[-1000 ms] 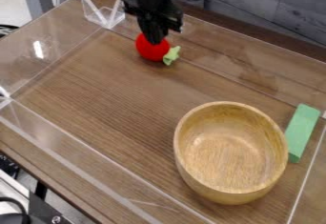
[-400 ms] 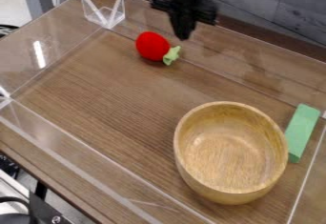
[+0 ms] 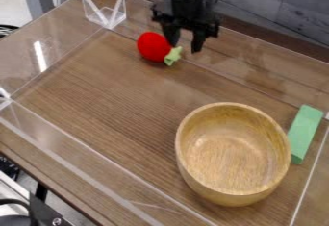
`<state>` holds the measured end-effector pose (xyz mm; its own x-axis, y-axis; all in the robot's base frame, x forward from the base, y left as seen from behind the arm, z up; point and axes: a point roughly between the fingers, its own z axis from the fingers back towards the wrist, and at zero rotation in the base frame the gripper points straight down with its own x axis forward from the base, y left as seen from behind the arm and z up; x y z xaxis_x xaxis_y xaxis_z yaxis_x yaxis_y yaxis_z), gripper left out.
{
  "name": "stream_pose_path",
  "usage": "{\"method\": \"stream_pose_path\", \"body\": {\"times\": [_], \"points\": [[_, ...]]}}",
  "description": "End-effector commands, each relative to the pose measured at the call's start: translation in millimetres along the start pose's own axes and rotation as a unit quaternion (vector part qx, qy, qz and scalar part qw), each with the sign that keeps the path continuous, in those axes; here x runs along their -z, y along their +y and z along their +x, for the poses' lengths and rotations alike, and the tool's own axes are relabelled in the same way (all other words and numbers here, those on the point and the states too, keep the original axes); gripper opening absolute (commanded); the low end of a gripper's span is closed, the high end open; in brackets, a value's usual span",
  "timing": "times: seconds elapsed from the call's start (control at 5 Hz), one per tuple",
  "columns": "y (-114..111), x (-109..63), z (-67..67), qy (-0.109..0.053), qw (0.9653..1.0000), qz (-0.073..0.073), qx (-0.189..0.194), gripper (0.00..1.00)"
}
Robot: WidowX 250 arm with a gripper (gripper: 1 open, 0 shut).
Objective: Move the red fruit to the right
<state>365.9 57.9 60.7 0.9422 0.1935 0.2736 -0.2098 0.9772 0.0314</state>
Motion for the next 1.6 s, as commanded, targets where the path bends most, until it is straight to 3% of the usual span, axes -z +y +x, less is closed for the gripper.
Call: {"method": "stream_pose_path", "body": {"times": [0.0, 0.2, 0.6, 0.8, 1.0, 1.2, 1.4], "points": [[19.2, -20.3, 10.6, -0.026, 0.9997, -0.002, 0.006, 0.0], [35.4, -25.6, 11.3, -0.025, 0.9995, -0.004, 0.018, 0.0], [25.9, -49.8, 14.5, -0.047, 0.9978, -0.014, 0.045, 0.0], [7.2, -60.6, 26.2, -0.054, 0.9972, -0.017, 0.049, 0.0], [13.3, -42.8, 24.2, -0.048, 0.9978, -0.011, 0.044, 1.0], [39.3, -38.4, 20.8, -0.043, 0.9982, -0.005, 0.043, 1.0], [53.4, -35.3, 16.2, -0.036, 0.9981, -0.004, 0.05, 0.0]]}}
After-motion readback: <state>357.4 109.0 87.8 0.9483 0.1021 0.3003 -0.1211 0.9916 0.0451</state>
